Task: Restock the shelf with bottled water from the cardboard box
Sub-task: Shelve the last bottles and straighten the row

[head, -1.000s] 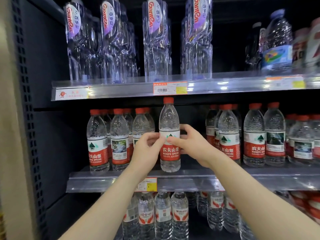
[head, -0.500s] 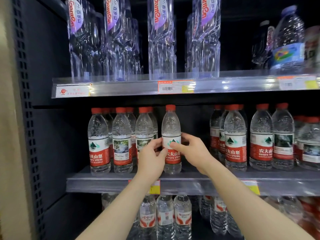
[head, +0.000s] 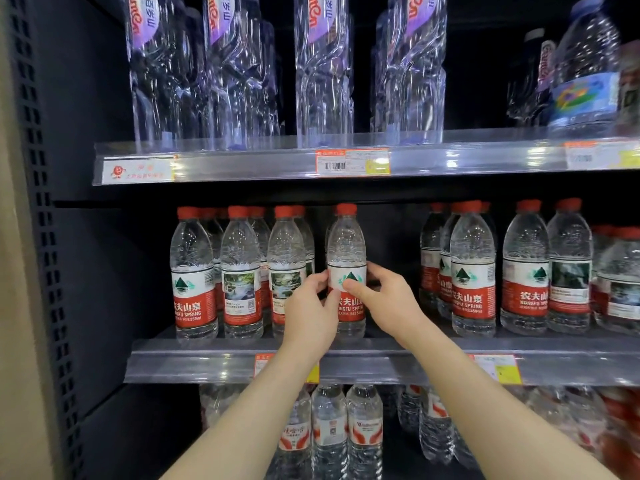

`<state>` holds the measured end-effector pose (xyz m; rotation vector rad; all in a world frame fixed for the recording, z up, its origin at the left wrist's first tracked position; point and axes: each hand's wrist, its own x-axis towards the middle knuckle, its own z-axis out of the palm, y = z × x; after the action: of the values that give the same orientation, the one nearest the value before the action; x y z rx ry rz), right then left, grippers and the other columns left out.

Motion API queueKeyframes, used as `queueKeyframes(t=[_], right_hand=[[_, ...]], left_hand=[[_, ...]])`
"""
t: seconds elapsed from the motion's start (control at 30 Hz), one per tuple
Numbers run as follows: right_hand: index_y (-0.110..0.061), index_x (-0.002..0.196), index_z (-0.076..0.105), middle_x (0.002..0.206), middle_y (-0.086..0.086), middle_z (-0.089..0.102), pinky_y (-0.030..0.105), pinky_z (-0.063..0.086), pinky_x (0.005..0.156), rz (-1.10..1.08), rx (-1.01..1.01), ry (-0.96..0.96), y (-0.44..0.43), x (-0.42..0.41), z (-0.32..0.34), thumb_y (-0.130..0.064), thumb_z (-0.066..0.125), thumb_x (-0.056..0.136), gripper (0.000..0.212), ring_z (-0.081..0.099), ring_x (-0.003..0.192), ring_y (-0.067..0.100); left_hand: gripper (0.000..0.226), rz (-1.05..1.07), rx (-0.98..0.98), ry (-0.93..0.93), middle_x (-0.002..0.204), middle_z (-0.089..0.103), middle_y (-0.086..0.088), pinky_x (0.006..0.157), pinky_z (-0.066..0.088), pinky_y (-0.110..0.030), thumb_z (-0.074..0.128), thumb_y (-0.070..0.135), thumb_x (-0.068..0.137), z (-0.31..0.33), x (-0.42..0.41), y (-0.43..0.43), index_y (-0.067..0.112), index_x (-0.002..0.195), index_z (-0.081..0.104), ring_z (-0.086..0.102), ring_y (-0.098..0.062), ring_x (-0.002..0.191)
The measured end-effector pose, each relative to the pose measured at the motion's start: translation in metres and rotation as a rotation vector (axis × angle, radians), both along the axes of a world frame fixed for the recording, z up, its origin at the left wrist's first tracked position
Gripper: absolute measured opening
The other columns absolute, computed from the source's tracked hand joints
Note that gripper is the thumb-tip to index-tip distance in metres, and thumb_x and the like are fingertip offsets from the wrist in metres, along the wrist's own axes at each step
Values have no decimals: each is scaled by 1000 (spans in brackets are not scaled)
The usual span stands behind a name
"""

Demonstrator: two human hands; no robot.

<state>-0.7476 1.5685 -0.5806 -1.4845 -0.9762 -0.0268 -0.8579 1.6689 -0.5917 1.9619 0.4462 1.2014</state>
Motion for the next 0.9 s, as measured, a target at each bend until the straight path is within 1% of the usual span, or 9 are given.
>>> queueKeyframes(t=[0.13, 0.3, 0.43, 0.5, 0.57, 0.63, 0.7, 0.8, 0.9], right_hand=[[-25, 143, 61, 124, -5, 73, 40, 60, 95, 9, -26, 1, 0, 4, 1, -27, 74, 95, 49, 71, 108, 13], [-26, 144, 60, 125, -5, 73, 39, 61, 94, 3, -42, 13, 2, 6, 2, -29, 74, 95, 51, 71, 107, 12], [-30, 139, 63, 117, -11, 74, 32, 62, 89, 6, -52, 11, 1, 5, 4, -31, 76, 93, 47, 72, 103, 9], [-35, 135, 63, 114, -15, 73, 23, 60, 82, -4, -67, 6, -2, 6, 3, -32, 77, 92, 45, 71, 101, 5], [-34, 133, 64, 114, -15, 74, 17, 58, 79, 5, -105, 22, -4, 8, -1, -31, 80, 90, 46, 71, 101, 1], [-27, 133, 66, 111, -13, 75, 21, 59, 87, 5, -170, 25, -4, 8, -6, -26, 84, 86, 50, 71, 100, 0], [-25, 134, 65, 107, -14, 74, 27, 59, 92, -28, -207, 23, -4, 7, -7, -24, 87, 82, 56, 71, 100, 2], [-23, 133, 66, 97, -18, 71, 18, 55, 78, -104, -237, -2, -3, 6, -6, -27, 90, 79, 60, 69, 93, -2], [-24, 133, 66, 86, -25, 65, 5, 48, 58, -169, -254, -26, -3, 4, -5, -31, 91, 76, 62, 65, 77, -14]], left_hand=[[42, 21, 8, 18, 140, 69, -2, 105, 48, -25, 65, 20, 106, 1, 4, -2, 13, 147, 60, 62, -16, 131], [43, 71, 27, 58, 143, 68, -3, 97, 38, -13, 62, 14, 106, 0, 7, -4, 14, 149, 58, 61, -16, 134], [50, 87, 76, 136, 145, 65, -4, 97, 38, -16, 57, 16, 108, 1, 1, -9, 18, 157, 50, 62, -20, 132], [48, 116, 122, 168, 136, 70, 0, 94, 49, -23, 58, 21, 108, 0, -7, -14, 24, 155, 52, 69, -18, 117], [38, 189, 160, 128, 124, 72, 10, 81, 55, -27, 59, 26, 106, -4, -19, -16, 28, 144, 59, 70, -10, 102], [29, 283, 187, 69, 121, 66, 12, 80, 52, -28, 62, 28, 104, -9, -32, -13, 29, 133, 61, 65, -10, 105], [31, 369, 174, 64, 126, 57, 8, 81, 43, -27, 64, 30, 103, -14, -44, -5, 27, 133, 59, 59, -13, 113], [42, 417, 86, 85, 134, 54, 2, 87, 39, -26, 64, 31, 104, -17, -53, 7, 19, 142, 53, 57, -18, 122], [53, 393, 29, 110, 141, 59, -2, 93, 46, -31, 63, 33, 105, -18, -53, 13, 15, 152, 46, 59, -21, 127]])
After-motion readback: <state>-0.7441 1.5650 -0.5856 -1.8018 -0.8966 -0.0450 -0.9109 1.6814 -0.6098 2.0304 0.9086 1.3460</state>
